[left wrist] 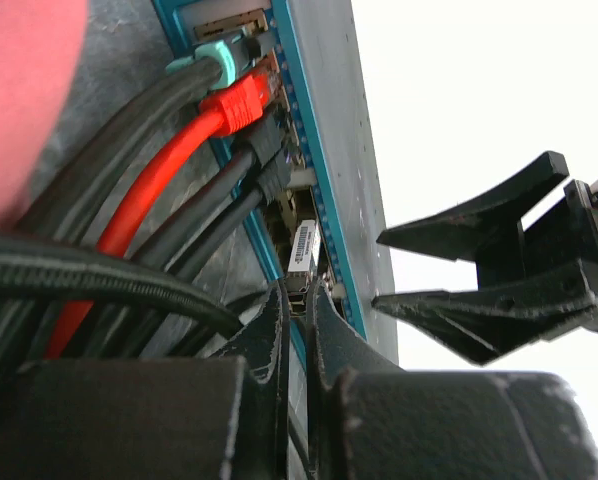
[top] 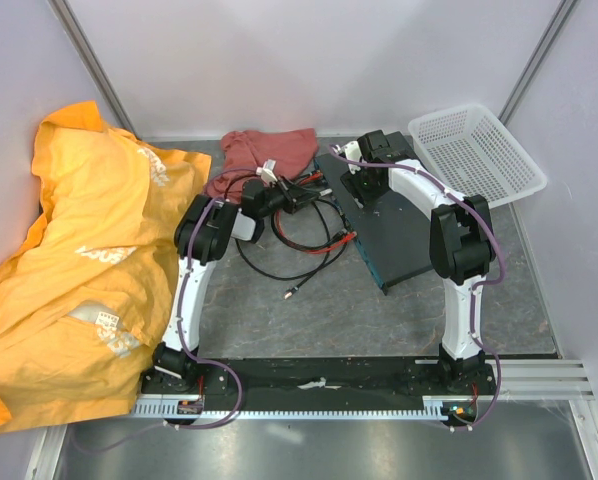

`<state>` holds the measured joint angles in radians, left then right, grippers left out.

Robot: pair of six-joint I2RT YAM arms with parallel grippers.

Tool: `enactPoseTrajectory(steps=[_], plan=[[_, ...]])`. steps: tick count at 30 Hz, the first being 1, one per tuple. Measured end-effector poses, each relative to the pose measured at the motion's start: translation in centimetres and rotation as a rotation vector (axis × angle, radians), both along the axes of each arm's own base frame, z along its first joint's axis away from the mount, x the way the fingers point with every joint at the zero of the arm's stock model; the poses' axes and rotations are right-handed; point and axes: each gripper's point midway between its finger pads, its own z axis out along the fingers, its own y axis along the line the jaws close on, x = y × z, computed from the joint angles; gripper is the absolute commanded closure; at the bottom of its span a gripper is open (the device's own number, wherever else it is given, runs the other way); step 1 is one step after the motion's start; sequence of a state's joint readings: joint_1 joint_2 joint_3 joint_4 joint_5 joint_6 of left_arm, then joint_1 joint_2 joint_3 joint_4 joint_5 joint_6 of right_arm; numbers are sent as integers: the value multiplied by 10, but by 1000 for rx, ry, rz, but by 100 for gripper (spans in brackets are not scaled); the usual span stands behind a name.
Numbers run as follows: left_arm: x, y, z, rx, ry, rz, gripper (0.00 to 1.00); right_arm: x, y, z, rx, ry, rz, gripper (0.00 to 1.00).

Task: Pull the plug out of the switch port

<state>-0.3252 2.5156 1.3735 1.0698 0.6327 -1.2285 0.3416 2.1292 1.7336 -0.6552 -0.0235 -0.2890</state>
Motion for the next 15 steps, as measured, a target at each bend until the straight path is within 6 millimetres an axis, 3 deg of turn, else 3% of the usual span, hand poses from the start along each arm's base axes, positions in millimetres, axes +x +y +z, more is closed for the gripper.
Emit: enactPoseTrajectory(steps=[7,15], plan=[[-12,18,-1,-7,-14,-63,99,0,0,0,-3,-4,5,36],[-21,24,-1,-4,-30,-103,98,1,2,0,-4,-6,9,36]])
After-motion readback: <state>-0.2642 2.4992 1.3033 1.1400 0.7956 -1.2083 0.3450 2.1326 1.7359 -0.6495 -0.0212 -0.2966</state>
